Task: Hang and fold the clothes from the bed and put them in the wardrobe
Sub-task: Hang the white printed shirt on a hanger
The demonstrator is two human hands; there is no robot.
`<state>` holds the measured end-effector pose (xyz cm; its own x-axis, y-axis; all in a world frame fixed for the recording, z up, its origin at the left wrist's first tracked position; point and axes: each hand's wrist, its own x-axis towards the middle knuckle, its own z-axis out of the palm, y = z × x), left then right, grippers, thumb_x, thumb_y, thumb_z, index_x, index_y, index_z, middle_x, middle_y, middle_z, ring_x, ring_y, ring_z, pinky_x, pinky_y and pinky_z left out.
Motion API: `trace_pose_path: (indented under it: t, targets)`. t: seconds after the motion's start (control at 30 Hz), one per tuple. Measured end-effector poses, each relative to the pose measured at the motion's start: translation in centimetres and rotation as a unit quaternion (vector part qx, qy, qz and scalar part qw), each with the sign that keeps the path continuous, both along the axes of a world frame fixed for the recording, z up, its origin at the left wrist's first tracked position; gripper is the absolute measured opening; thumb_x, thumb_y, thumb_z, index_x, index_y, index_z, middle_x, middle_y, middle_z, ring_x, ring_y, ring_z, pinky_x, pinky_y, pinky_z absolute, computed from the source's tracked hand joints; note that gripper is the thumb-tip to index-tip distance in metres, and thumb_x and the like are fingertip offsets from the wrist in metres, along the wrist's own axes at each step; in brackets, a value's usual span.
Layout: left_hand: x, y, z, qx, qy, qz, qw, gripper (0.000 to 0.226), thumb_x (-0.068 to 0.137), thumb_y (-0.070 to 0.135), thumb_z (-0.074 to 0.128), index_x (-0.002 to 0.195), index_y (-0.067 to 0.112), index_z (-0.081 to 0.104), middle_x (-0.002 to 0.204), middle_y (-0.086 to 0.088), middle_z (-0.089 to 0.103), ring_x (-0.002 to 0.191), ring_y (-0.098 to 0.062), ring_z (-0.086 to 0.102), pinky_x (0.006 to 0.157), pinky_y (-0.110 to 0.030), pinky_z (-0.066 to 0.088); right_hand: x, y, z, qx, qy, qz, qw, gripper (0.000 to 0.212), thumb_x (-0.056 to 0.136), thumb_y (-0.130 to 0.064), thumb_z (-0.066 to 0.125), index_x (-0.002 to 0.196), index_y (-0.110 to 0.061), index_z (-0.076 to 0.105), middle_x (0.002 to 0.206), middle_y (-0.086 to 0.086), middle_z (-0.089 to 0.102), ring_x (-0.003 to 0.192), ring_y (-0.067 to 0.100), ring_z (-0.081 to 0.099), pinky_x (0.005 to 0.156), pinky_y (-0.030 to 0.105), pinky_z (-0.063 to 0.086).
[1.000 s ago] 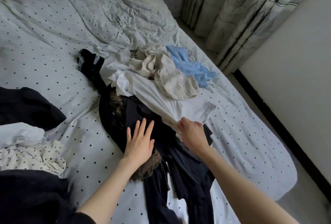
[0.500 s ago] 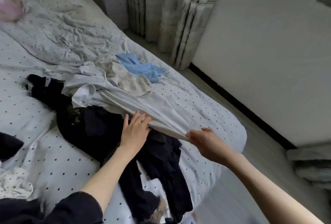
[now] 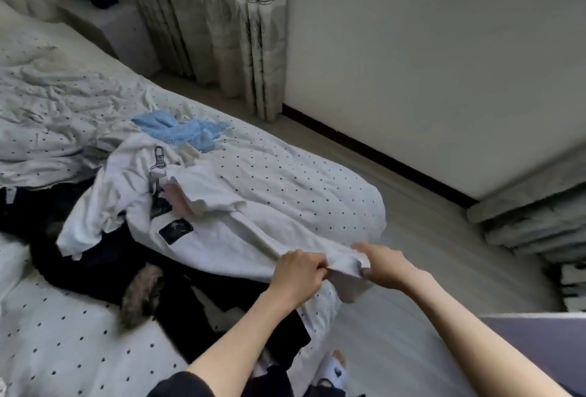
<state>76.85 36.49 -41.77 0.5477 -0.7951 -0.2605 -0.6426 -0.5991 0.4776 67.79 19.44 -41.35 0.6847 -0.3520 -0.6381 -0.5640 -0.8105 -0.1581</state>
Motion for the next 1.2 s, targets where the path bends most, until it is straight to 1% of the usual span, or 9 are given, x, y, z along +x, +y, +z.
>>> trace_pose_path:
  t: [0.13, 0.27, 0.47, 0.63, 0.7, 0.77, 0.9, 1.0, 1.2]
  targets:
    - [0.5, -1.3, -0.9, -0.022, 0.041, 0.019, 0.999, 0.027, 0.096, 0.027, 0.046, 0.118, 0.026, 0.062, 0.122, 0.003, 0.063, 0.114, -0.022, 0.055, 0.091, -0.031, 0.042, -1.5, -0.4, -1.1, 0.049, -0.006, -0.061, 0.997, 0.052, 0.094, -0.024, 0.048, 0.144, -0.027, 0.034, 0.148, 0.000, 0.040, 0.133, 0.023, 0.040, 0.107, 0.042, 0.035]
    - [3.7, 1.9, -2.8, -0.013, -0.026, 0.012, 1.000, 0.040, 0.094, 0.016, 0.048, 0.133, 0.022, 0.049, 0.140, 0.005, 0.046, 0.132, -0.013, 0.037, 0.107, -0.024, 0.024, -0.5, 0.6, -1.9, 0.080, -0.035, -0.056, 0.995, 0.046, 0.097, -0.025, 0.044, 0.142, -0.023, 0.036, 0.146, 0.003, 0.042, 0.132, 0.024, 0.041, 0.105, 0.040, 0.037]
    - [10.7, 9.2, -4.8, 0.195, -0.126, 0.133, 0.963, 0.069, 0.093, 0.020, 0.048, 0.149, 0.025, 0.009, 0.158, -0.003, -0.003, 0.145, -0.025, -0.006, 0.115, -0.048, 0.008, 5.3, 4.1, -2.8, 0.088, -0.068, 0.017, 0.994, 0.046, 0.098, -0.027, 0.042, 0.143, -0.023, 0.035, 0.147, 0.002, 0.041, 0.131, 0.023, 0.042, 0.104, 0.038, 0.038]
    - [16.0, 13.1, -6.3, 0.315, -0.144, 0.106, 0.932, 0.094, 0.086, 0.030, 0.060, 0.148, 0.034, -0.010, 0.155, -0.008, -0.022, 0.142, -0.035, -0.017, 0.112, -0.058, 0.002, 10.7, 7.2, -3.5, 0.077, -0.083, 0.074, 0.991, 0.046, 0.098, -0.027, 0.041, 0.143, -0.022, 0.034, 0.144, 0.005, 0.043, 0.126, 0.026, 0.046, 0.098, 0.038, 0.041]
    - [17.2, 14.2, -7.4, 0.322, -0.140, 0.099, 0.931, 0.090, 0.087, 0.030, 0.060, 0.148, 0.037, -0.006, 0.157, -0.006, -0.017, 0.143, -0.034, -0.014, 0.111, -0.059, 0.005, 12.7, 8.4, -4.0, 0.069, -0.087, 0.091, 0.990, 0.047, 0.098, -0.028, 0.042, 0.144, -0.022, 0.034, 0.144, 0.004, 0.042, 0.127, 0.026, 0.045, 0.097, 0.037, 0.041]
    - [17.2, 14.0, -8.1, 0.285, -0.169, 0.091, 0.939, 0.067, 0.089, 0.023, 0.056, 0.146, 0.036, 0.022, 0.157, -0.002, 0.009, 0.144, -0.028, 0.003, 0.111, -0.055, 0.012, 13.6, 8.9, -4.2, 0.066, -0.089, 0.103, 0.988, 0.047, 0.098, -0.029, 0.043, 0.144, -0.022, 0.034, 0.145, 0.003, 0.042, 0.127, 0.025, 0.044, 0.098, 0.038, 0.042]
    - [17.7, 12.9, -7.9, 0.188, -0.171, 0.104, 0.962, 0.029, 0.092, 0.017, 0.044, 0.111, 0.028, 0.062, 0.117, -0.001, 0.063, 0.115, -0.023, 0.054, 0.095, -0.035, 0.037, 16.3, 9.5, -4.7, 0.063, -0.091, 0.120, 0.987, 0.047, 0.098, -0.028, 0.043, 0.144, -0.021, 0.035, 0.145, 0.005, 0.042, 0.129, 0.025, 0.042, 0.099, 0.035, 0.038]
    - [16.4, 11.8, -6.4, 0.163, -0.113, 0.107, 0.974, 0.030, 0.088, 0.017, 0.045, 0.110, 0.027, 0.064, 0.103, -0.013, 0.068, 0.101, -0.033, 0.061, 0.079, -0.035, 0.044, 18.2, 9.6, -4.9, 0.062, -0.109, 0.109, 0.986, 0.044, 0.099, -0.028, 0.041, 0.141, -0.020, 0.039, 0.142, 0.006, 0.045, 0.126, 0.027, 0.044, 0.098, 0.036, 0.039]
    - [10.0, 10.9, -5.9, 0.124, 0.105, -0.098, 0.982, 0.031, 0.083, 0.020, 0.049, 0.108, 0.026, 0.066, 0.104, -0.008, 0.068, 0.104, -0.031, 0.058, 0.082, -0.036, 0.046, 21.1, 9.9, -5.4, 0.031, -0.142, 0.110, 0.983, 0.044, 0.099, -0.029, 0.040, 0.142, -0.019, 0.038, 0.146, 0.005, 0.041, 0.129, 0.027, 0.042, 0.102, 0.042, 0.038]
